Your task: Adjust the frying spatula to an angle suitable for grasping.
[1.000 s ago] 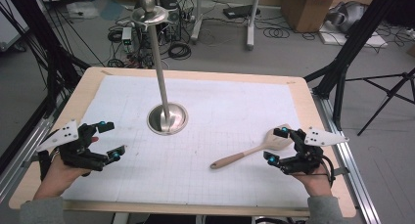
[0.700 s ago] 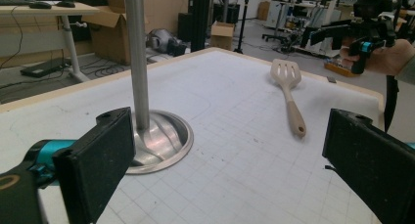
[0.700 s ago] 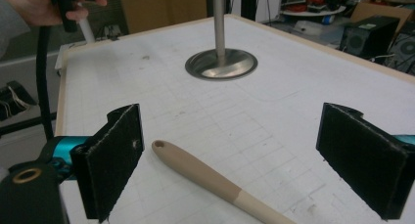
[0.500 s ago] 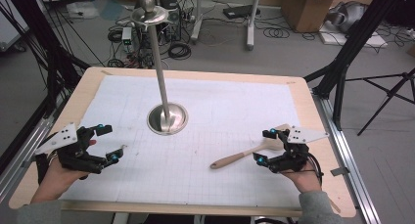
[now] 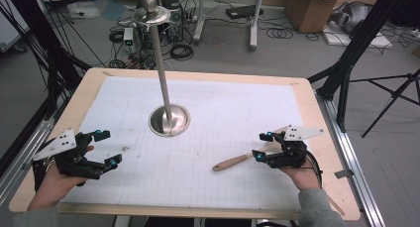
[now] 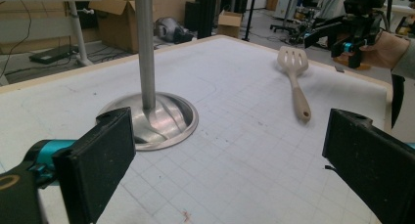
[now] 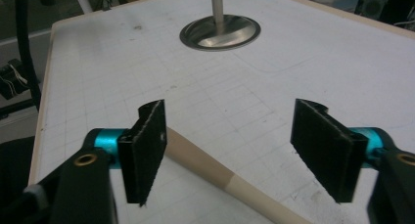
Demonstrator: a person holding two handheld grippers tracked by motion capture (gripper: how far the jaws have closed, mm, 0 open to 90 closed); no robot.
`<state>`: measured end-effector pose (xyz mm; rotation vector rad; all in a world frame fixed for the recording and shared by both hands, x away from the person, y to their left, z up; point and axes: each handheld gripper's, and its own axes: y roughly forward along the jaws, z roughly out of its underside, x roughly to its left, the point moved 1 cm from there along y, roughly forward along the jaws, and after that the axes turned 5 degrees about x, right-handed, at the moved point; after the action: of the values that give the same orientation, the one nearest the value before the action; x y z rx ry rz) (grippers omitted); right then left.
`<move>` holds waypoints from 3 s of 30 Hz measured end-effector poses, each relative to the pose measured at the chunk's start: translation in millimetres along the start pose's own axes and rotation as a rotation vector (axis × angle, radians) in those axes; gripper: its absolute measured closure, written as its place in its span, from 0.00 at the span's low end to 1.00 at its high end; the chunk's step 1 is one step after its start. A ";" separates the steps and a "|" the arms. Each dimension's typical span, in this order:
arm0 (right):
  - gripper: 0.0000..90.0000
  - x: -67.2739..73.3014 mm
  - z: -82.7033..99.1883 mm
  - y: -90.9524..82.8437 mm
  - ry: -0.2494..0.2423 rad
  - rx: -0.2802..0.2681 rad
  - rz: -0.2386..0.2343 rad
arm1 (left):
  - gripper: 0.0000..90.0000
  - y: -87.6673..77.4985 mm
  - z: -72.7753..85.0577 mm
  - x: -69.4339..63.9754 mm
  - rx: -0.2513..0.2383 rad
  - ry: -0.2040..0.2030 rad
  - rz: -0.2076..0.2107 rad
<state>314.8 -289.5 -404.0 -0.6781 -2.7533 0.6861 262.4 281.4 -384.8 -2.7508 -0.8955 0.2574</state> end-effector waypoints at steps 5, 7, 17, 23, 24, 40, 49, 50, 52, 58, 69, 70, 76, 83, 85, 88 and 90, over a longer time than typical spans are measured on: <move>0.45 -2.1 1.0 2.0 0.008 0.018 0.007 | 0.07 -2.1 1.8 0.1 0.004 -0.004 -0.006; 0.52 -4.3 1.9 3.0 0.017 0.031 0.026 | 0.07 -2.4 2.3 0.1 0.006 -0.006 -0.006; 0.86 -14.4 5.6 9.6 0.030 0.070 0.086 | 0.07 -1.4 4.4 0.4 0.013 -0.009 -0.006; 0.96 -16.9 8.2 11.8 -0.008 0.118 0.058 | 0.07 0.0 5.9 1.0 0.021 -0.010 -0.016; 0.96 -16.9 8.2 11.8 -0.008 0.118 0.058 | 0.07 0.0 5.9 1.0 0.021 -0.010 -0.016; 0.99 -32.4 22.2 11.6 0.039 0.152 0.117 | 0.07 1.6 8.9 1.6 0.029 -0.015 -0.023; 0.99 -36.0 26.0 19.8 0.053 0.219 0.148 | 0.07 2.5 11.7 1.7 0.045 -0.018 -0.022; 0.99 -37.4 26.8 20.6 0.051 0.228 0.159 | 0.07 2.4 12.0 1.8 0.050 -0.016 -0.025; 0.99 -38.0 27.1 20.9 0.055 0.232 0.167 | 0.07 2.7 13.0 1.6 0.058 -0.016 -0.026; 0.99 -39.2 26.9 22.2 0.043 0.249 0.222 | 0.07 -1.1 13.8 2.6 0.058 -0.018 -0.032; 0.99 -44.5 29.2 27.0 0.041 0.276 0.260 | 0.07 -5.5 15.2 0.6 0.036 -0.004 -0.033; 0.99 -45.1 29.6 27.3 0.049 0.283 0.270 | 0.07 -6.2 15.6 0.7 0.034 -0.003 -0.035; 0.99 -46.4 32.2 30.7 0.063 0.308 0.274 | 0.07 -7.4 16.9 2.3 0.037 -0.012 -0.040; 1.00 -45.1 33.8 27.4 0.110 0.316 0.274 | 0.07 -5.2 18.1 3.2 0.048 -0.020 -0.041; 1.00 -43.2 33.3 27.3 0.098 0.329 0.282 | 0.07 -4.9 18.0 3.5 0.050 -0.018 -0.040; 1.00 -40.5 33.2 27.1 0.084 0.341 0.297 | 0.07 -3.9 18.5 3.7 0.052 -0.022 -0.040; 1.00 -39.6 33.2 27.0 0.085 0.341 0.301 | 0.07 -3.2 19.1 4.2 0.059 -0.023 -0.039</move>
<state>348.9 -300.4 -450.0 -1.0197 -2.3935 1.1276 259.4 289.7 -402.6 -2.6788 -0.9316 0.3041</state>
